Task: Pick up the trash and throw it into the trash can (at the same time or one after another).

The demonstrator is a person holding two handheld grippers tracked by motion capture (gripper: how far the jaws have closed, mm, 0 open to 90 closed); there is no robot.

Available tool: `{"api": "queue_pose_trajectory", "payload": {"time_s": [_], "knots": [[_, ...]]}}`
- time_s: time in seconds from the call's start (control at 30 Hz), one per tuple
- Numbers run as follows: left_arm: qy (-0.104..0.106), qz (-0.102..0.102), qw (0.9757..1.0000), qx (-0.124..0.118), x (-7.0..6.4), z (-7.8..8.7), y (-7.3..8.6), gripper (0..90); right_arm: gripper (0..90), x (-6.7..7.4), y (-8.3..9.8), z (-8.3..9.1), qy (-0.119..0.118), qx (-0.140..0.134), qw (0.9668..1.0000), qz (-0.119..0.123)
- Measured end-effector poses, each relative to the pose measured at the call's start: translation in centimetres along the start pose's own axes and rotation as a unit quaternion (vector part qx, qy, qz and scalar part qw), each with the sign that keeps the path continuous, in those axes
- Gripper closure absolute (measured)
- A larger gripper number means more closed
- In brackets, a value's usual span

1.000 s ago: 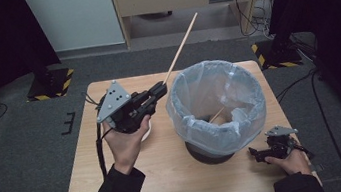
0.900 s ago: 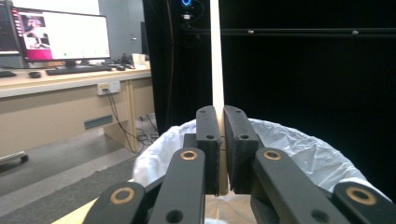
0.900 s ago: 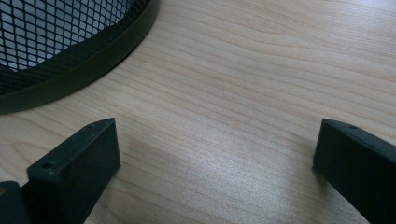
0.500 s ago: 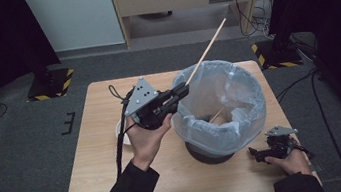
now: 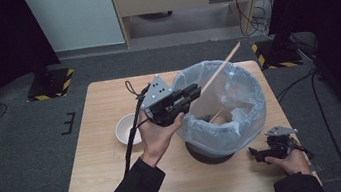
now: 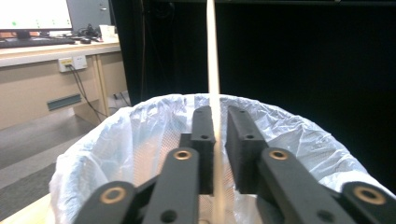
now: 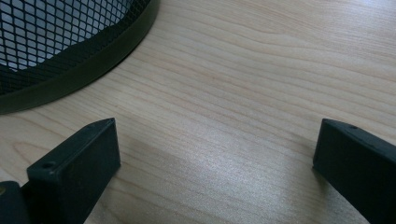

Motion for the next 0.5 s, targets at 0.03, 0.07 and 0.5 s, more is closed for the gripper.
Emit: {"api": "queue_pose_trajectory", "payload": {"time_s": [0.03,0.07,0.5], "knots": [[0.000,0.001,1.0000,-0.003,0.0,0.0,-0.1,76.4,0.8,0.0,0.0,0.0,0.000,0.000,1.0000,0.000],[0.000,0.002,1.0000,-0.004,0.1,0.1,-0.1,73.8,0.8,0.0,0.0,0.0,0.000,0.000,1.0000,0.000],[-0.053,-0.010,0.9981,-0.029,3.3,6.0,-1.2,61.1,0.8,0.0,0.0,0.0,0.000,0.000,1.0000,0.000]]}}
Point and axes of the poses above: each handheld gripper's, and its own axes: z roughly backward along the jaws, y roughly out of its underside, x roughly to its left, the point moved 6 cm from there along -z, roughly forward along the jaws, and after that the axes turned 4 degrees about -x, right-handed, at the moved point
